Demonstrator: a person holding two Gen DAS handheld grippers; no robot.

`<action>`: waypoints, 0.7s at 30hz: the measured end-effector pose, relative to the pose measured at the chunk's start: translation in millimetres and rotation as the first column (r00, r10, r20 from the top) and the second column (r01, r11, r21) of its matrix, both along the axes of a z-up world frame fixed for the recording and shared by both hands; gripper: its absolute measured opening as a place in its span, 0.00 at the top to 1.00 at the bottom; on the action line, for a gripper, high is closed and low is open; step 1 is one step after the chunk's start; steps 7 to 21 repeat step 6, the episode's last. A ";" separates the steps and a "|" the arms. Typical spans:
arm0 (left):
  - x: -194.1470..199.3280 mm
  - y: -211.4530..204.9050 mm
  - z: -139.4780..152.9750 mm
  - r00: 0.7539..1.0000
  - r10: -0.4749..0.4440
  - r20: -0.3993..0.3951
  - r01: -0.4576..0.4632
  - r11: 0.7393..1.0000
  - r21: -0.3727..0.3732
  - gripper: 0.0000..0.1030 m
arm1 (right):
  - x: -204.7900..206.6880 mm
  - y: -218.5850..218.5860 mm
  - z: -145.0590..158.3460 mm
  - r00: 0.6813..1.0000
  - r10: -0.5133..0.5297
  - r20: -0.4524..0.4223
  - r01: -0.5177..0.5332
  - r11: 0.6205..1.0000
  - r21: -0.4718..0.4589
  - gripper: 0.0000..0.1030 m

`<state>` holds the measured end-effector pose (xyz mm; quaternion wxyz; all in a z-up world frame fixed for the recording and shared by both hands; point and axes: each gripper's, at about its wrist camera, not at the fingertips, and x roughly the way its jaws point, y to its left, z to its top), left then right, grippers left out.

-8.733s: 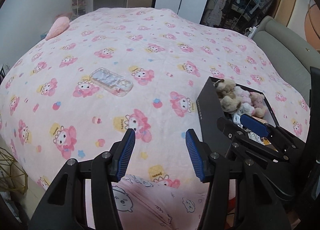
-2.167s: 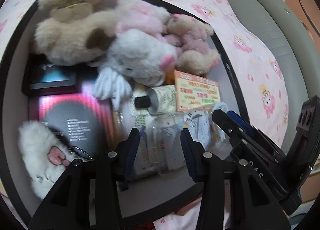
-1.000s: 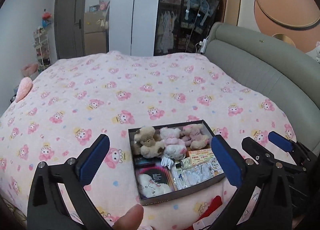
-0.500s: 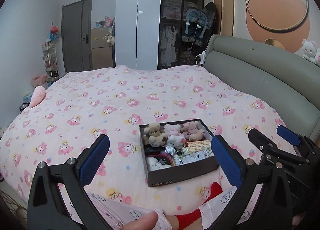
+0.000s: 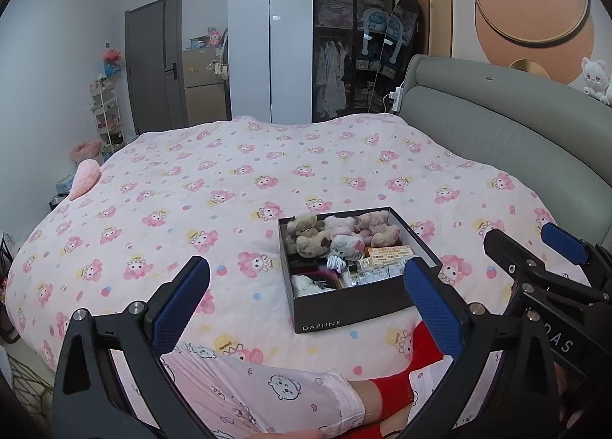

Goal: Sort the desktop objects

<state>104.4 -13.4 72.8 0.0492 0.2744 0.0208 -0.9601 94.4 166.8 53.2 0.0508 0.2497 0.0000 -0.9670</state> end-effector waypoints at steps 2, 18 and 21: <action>-3.8 -1.2 -2.4 1.000 -0.007 0.009 0.007 1.000 0.000 0.01 | -2.4 -1.7 -2.8 1.000 -0.007 0.006 0.007 1.000 0.002 0.21; -12.0 -3.9 -5.9 1.000 -0.001 0.019 0.001 1.000 0.002 0.01 | -9.2 -3.0 -6.7 1.000 -0.008 0.025 0.008 1.000 -0.002 0.21; -12.0 -3.9 -5.9 1.000 -0.001 0.019 0.001 1.000 0.002 0.01 | -9.2 -3.0 -6.7 1.000 -0.008 0.025 0.008 1.000 -0.002 0.21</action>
